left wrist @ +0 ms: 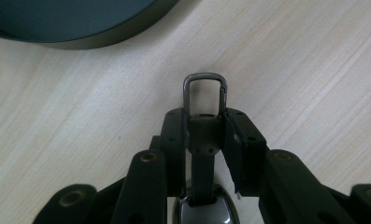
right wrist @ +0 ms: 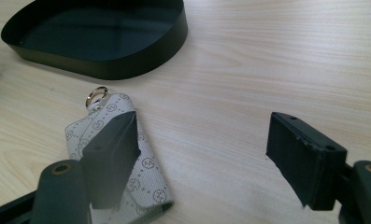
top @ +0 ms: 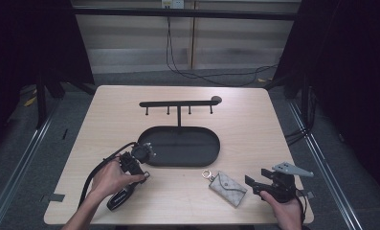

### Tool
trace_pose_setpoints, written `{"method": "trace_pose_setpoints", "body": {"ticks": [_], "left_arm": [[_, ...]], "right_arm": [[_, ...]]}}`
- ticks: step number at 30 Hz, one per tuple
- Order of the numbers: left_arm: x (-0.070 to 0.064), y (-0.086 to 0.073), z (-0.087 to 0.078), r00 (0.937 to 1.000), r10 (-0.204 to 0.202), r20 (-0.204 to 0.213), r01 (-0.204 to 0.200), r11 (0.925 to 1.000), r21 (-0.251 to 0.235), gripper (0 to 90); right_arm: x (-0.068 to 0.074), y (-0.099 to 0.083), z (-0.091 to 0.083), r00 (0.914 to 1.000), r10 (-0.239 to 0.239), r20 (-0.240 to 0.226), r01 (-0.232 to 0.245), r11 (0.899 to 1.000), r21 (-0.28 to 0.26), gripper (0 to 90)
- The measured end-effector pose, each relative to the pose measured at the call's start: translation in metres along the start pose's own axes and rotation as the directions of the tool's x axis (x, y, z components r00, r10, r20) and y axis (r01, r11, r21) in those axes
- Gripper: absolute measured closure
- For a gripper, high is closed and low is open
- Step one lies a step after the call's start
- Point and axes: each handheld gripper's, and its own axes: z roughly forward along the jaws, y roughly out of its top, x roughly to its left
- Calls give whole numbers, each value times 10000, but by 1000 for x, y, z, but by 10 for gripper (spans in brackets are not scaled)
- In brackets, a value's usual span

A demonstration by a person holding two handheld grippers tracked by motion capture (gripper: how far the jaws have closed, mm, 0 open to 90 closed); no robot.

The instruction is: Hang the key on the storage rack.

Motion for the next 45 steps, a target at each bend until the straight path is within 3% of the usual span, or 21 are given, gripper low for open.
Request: {"method": "trace_pose_setpoints", "body": {"ticks": [4,13,20,28,45], "left_arm": [[2,-2,-13,9998,-55,-180,51,9997,-224,704],[9,-7,-36,9999,-85,-145,76,9982,-597,704],[12,-9,-43,9992,-233,-313,210,9972,-723,704],[12,-12,-56,9988,-445,-208,417,9917,-1219,704],[15,-16,-91,9984,-405,-390,344,9890,-1438,705]], "right_arm": [[0,0,0,10000,38,30,-38,10000,-28,252],[0,0,0,10000,46,27,-46,10000,-35,252],[-1,0,0,10000,68,16,-68,10000,-42,251],[-1,0,0,9999,112,19,-112,9999,-81,251],[-1,0,0,9999,102,25,-102,9999,-95,249]]}}
